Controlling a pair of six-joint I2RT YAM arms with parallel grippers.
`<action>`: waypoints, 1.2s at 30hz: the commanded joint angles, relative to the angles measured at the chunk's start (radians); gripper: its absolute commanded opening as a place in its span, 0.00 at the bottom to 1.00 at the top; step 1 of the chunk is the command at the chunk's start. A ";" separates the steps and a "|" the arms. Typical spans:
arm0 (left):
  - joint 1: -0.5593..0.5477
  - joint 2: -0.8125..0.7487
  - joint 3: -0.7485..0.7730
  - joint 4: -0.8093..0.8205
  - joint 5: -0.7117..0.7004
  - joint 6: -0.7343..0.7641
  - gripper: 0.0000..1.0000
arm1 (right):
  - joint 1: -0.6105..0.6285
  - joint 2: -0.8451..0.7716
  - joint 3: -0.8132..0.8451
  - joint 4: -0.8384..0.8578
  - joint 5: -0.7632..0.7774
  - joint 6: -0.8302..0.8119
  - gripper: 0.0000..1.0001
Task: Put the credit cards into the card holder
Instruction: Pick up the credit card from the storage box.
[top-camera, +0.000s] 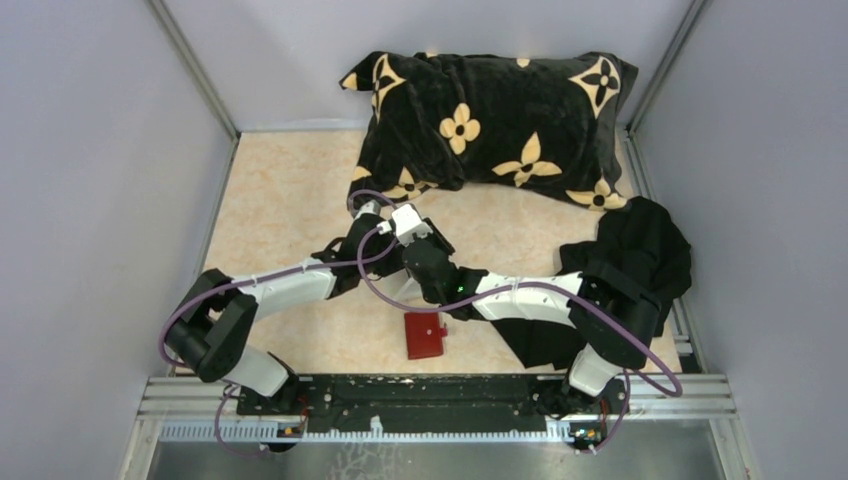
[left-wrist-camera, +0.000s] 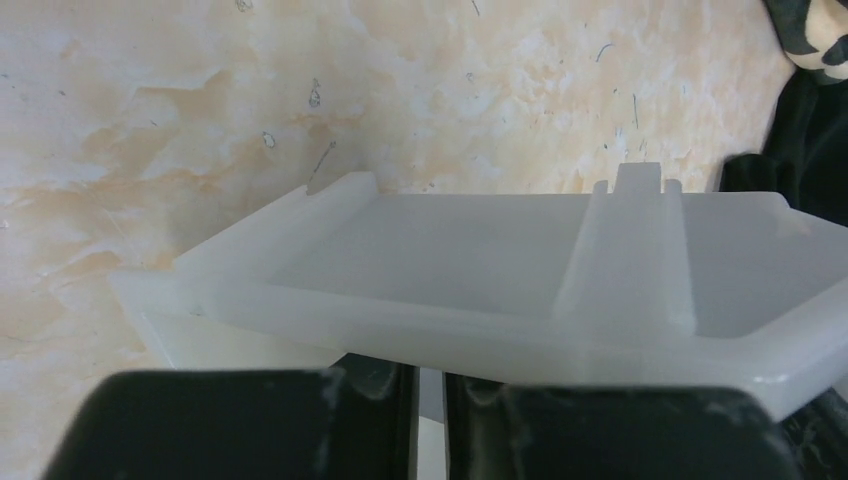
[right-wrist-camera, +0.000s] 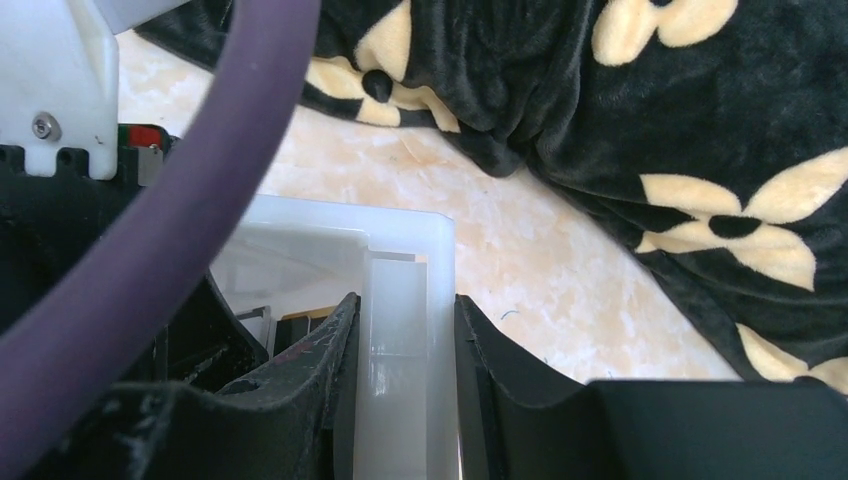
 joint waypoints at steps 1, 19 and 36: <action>0.012 0.026 0.009 -0.104 -0.102 0.054 0.10 | 0.073 -0.079 0.045 0.130 -0.090 0.000 0.00; 0.013 -0.042 -0.065 -0.116 -0.098 0.066 0.00 | -0.031 -0.092 0.015 0.070 -0.098 0.094 0.00; 0.013 -0.147 -0.079 -0.134 -0.147 0.088 0.00 | -0.104 -0.065 -0.003 0.060 -0.140 0.177 0.00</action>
